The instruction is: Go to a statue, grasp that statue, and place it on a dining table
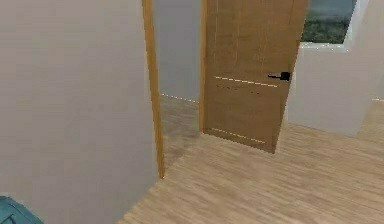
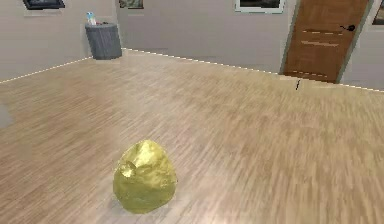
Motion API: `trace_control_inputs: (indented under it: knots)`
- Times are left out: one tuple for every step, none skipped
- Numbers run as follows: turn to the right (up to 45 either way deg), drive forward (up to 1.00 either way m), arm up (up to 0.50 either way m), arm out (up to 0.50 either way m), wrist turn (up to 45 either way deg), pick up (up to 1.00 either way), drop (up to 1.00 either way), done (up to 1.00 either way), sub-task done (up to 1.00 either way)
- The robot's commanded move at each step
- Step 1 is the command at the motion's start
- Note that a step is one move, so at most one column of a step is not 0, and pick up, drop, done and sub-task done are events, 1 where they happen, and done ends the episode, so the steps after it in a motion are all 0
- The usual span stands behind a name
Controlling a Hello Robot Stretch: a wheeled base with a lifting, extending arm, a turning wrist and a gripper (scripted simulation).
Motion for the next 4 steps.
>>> trace_control_inputs:
  knots:
    - [45.0,0.00,0.00,0.00,0.0,0.00,0.00,0.00,0.00]
    - [45.0,0.00,0.00,0.00,0.0,0.00,0.00,0.00,0.00]
    - [30.0,0.00,0.00,0.00,0.0,0.00,0.00,0.00,0.00]
    - [0.0,0.05,0.00,0.00,0.0,0.00,0.00,0.00,0.00]
